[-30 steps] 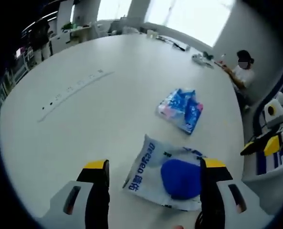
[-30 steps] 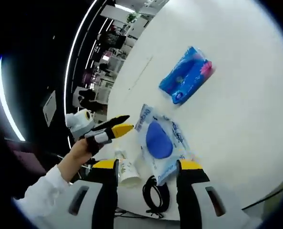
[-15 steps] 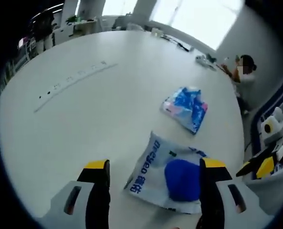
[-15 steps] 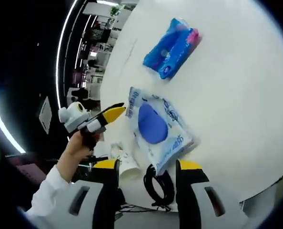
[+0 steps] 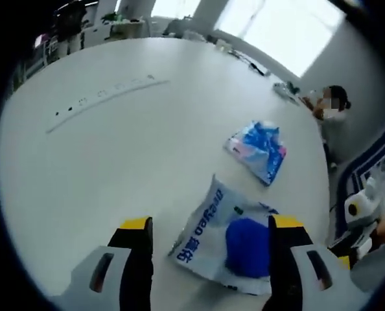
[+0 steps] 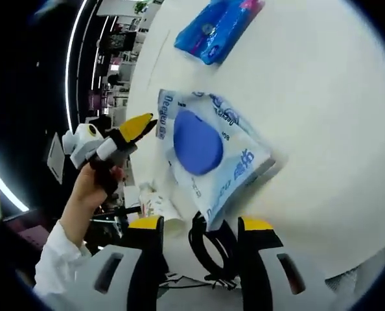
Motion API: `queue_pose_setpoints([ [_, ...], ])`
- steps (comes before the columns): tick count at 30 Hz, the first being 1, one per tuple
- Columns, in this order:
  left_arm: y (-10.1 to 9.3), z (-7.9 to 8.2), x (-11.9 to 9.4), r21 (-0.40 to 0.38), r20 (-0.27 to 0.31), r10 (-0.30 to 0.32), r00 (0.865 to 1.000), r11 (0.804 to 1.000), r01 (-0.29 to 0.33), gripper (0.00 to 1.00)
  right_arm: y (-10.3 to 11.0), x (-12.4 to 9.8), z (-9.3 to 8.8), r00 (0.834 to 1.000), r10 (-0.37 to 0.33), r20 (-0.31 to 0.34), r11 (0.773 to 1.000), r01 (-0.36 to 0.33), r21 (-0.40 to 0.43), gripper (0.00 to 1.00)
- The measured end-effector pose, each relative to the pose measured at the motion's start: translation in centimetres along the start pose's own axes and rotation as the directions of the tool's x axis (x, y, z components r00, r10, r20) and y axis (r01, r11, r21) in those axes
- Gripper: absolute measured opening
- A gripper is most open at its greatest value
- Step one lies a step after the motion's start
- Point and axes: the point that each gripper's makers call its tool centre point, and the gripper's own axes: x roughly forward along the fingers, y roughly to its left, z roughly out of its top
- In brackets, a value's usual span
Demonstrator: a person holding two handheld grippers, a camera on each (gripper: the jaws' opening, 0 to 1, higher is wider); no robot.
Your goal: Arrange the tabletop items into an orderly group along one side of the table until the central work area is clear of visible clutter.
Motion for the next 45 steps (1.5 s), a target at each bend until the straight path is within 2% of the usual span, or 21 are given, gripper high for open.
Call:
queue_pose_setpoints([
  [4,0.1,-0.5,0.4,-0.001,-0.021,-0.002,1.0,1.0,0.001,0.6,-0.6,0.3,-0.4,1.0,-0.018,-0.003,1.0,0.018,0.002,0.41],
  [7,0.2,-0.8,0.8,0.005,-0.035,0.001,0.999,1.0,-0.001,0.58,-0.8,0.6,-0.4,1.0,-0.02,-0.002,1.0,0.02,0.013,0.35],
  [8,0.4,-0.5,0.8,0.02,-0.018,0.001,1.0,1.0,-0.001,0.56,-0.8,0.6,-0.3,1.0,-0.02,0.002,1.0,0.02,0.015,0.34],
  [10,0.8,-0.5,0.9,-0.01,-0.019,0.001,1.0,1.0,-0.002,0.51,-0.8,0.7,-0.2,1.0,-0.022,0.008,1.0,0.022,0.01,0.31],
  [12,0.9,-0.7,1.0,-0.041,-0.022,-0.013,1.0,0.999,0.012,0.44,-1.0,0.8,-0.1,0.999,-0.034,0.013,0.999,0.034,0.002,0.29],
  [14,1.2,-1.0,0.9,-0.023,-0.032,0.01,0.999,1.0,-0.011,0.36,-1.5,0.9,0.1,0.998,-0.057,0.018,0.998,0.058,-0.015,0.24],
  [17,1.3,-1.6,0.7,-0.011,-0.049,0.014,0.999,1.0,-0.014,0.21,-2.2,0.8,0.4,0.994,-0.095,0.046,0.994,0.097,-0.047,0.13],
  [18,1.0,-1.9,0.6,-0.012,-0.048,0.014,0.999,1.0,-0.014,0.16,-2.4,0.7,0.4,0.993,-0.107,0.044,0.993,0.109,-0.051,0.05],
  [20,1.1,-1.9,0.3,-0.012,-0.04,0.016,0.999,1.0,-0.016,0.05,-2.7,0.6,0.4,0.992,-0.117,0.049,0.991,0.12,-0.062,0.04],
  [21,0.6,-2.0,0.2,-0.014,-0.035,-0.017,0.999,1.0,0.017,0.02,-2.6,0.5,0.4,0.993,-0.11,0.052,0.992,0.113,-0.065,0.04],
  [23,0.5,-2.4,0.0,-0.024,-0.054,-0.01,0.998,1.0,0.009,0.0,-2.7,0.3,0.5,0.991,-0.125,0.055,0.988,0.13,-0.088,0.03],
  [25,0.4,-2.8,-0.3,0.015,-0.072,0.006,0.997,1.0,-0.005,0.0,-2.7,0.0,0.8,0.989,-0.134,0.063,0.981,0.141,-0.136,0.02],
  [29,0.3,-2.8,-1.0,-0.002,-0.066,0.014,0.998,1.0,-0.014,0.0,-2.8,-0.7,1.7,0.984,-0.155,0.092,0.969,0.169,-0.178,0.01],
  [32,-0.2,-2.7,-1.8,-0.012,-0.048,0.01,0.999,1.0,-0.011,0.0,-3.0,-1.5,2.7,0.976,-0.178,0.125,0.95,0.204,-0.237,0.0],
  [34,-0.3,-2.4,-2.6,-0.023,-0.015,0.01,1.0,1.0,-0.01,0.0,-2.7,-1.9,3.4,0.974,-0.175,0.143,0.947,0.207,-0.245,0.0],
  [37,-0.2,-2.0,-3.7,-0.092,0.04,0.014,0.999,0.996,-0.011,0.0,-2.2,-2.5,4.7,0.966,-0.168,0.197,0.954,0.21,-0.215,0.0],
  [38,-0.8,-3.0,-4.5,-0.093,0.042,0.02,0.999,0.996,-0.016,0.0,-1.8,-2.7,4.9,0.965,-0.164,0.203,0.953,0.209,-0.222,0.0],
  [39,-0.8,-3.3,-5.1,-0.096,0.044,0.029,0.999,0.995,-0.025,0.0,-1.5,-2.7,5.2,0.964,-0.16,0.21,0.95,0.209,-0.232,0.0],
  [41,-0.5,-3.5,-5.7,-0.107,0.051,0.038,0.998,0.994,-0.032,0.0,-0.8,-2.7,5.8,0.961,-0.153,0.23,0.936,0.216,-0.279,0.0],
  [45,-0.1,-3.2,-7.5,-0.134,0.097,0.053,0.994,0.99,-0.04,0.0,0.6,-2.7,6.6,0.961,-0.136,0.239,0.922,0.211,-0.325,0.0],
])
